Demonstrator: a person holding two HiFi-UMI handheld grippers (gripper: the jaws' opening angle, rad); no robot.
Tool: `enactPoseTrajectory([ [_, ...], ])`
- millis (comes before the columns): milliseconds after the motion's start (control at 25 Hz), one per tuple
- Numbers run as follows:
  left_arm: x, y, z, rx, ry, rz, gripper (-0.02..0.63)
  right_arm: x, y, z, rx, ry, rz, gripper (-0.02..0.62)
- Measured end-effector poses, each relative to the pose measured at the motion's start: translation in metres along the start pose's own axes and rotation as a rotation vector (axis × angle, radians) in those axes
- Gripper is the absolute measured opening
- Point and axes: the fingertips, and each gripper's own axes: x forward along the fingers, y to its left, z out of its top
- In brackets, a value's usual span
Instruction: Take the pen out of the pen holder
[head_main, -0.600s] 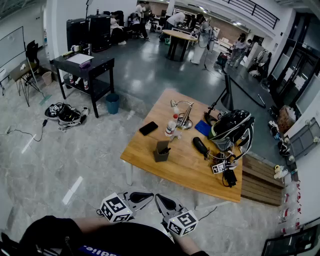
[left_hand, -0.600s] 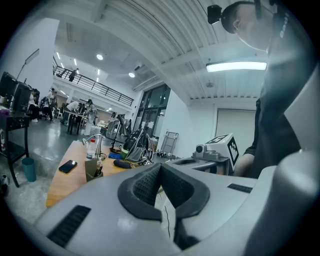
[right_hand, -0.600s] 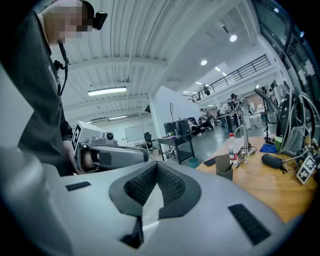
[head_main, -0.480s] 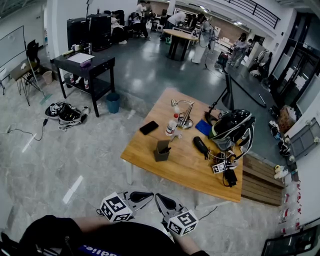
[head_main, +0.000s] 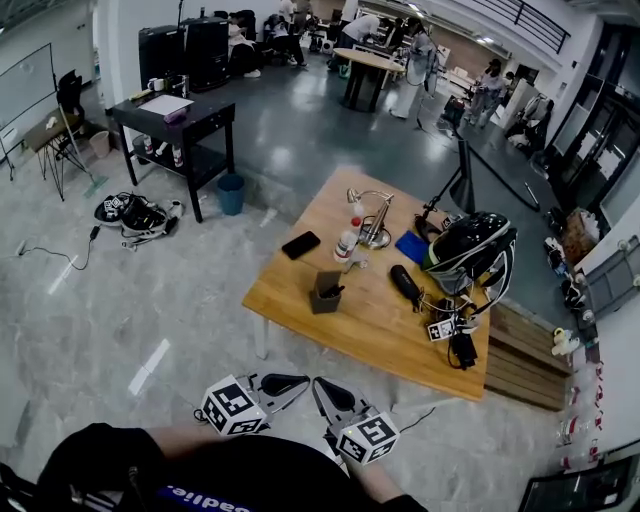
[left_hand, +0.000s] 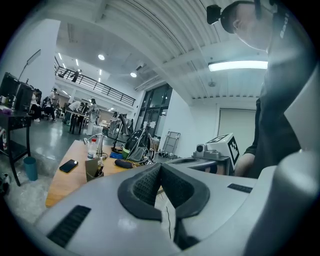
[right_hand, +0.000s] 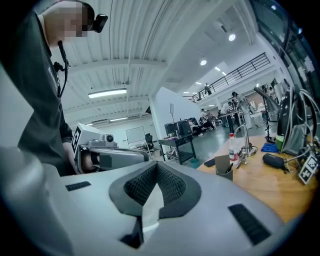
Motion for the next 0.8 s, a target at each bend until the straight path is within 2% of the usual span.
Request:
enactPoseTrajectory([
  [520,0.041,-0.01,-0.006,-0.011,0.0,0.078,0.009,-0.024,-0.031,-0.01,-0.001,0.04,0.082,0.006],
  [800,0.051,0.036,0.004,-0.015,-0.017,0.055,0.009,0.01,-0.063,-0.004,0.001,0.077,0.053,0.006],
])
